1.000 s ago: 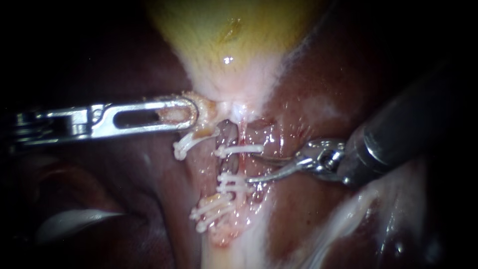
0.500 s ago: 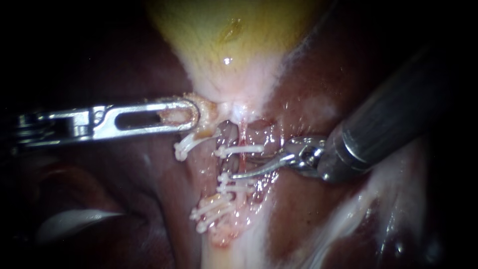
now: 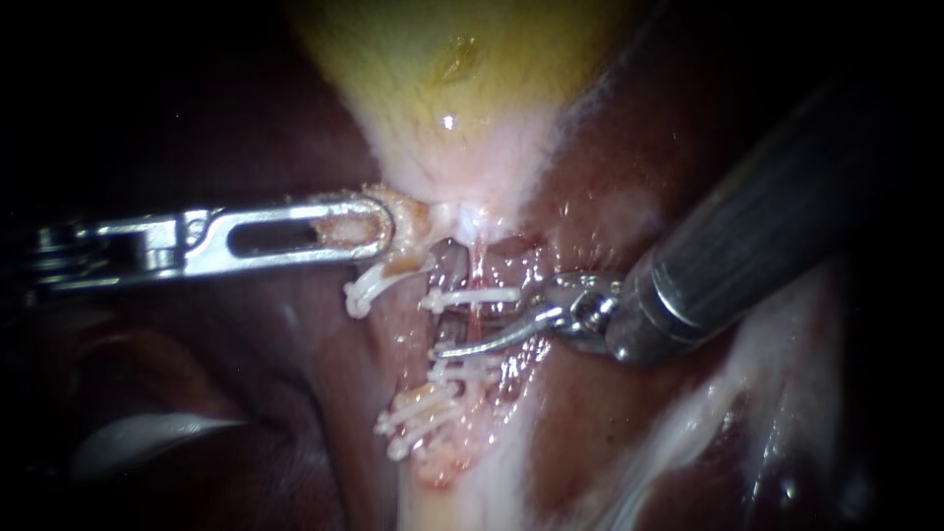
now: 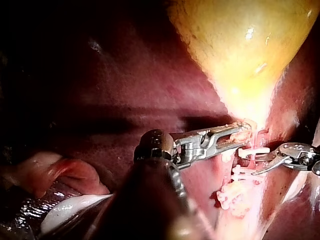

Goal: Go to the cutting position right tube

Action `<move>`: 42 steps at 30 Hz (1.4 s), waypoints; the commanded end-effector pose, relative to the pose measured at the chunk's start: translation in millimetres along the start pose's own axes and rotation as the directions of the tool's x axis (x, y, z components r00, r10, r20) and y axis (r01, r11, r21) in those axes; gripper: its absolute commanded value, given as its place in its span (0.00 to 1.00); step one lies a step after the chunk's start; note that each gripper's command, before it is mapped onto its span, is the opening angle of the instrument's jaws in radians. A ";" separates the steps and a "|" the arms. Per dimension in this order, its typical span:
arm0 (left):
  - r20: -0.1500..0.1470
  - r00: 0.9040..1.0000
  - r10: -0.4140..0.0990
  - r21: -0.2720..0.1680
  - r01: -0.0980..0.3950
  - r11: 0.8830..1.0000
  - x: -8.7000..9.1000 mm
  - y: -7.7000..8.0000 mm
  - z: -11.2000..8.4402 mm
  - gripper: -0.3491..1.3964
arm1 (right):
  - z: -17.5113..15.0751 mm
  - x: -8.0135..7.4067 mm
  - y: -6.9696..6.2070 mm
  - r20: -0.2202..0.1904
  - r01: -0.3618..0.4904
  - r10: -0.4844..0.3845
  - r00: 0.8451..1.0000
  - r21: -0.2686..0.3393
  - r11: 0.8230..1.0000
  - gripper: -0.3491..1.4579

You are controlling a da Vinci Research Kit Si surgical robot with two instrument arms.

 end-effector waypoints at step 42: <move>-0.001 1.000 0.001 0.002 -0.001 1.000 -0.1 0.3 0.1 0.00 | 4.5 2.3 0.4 -0.180 0.397 -0.387 0.905 0.024 0.918 0.96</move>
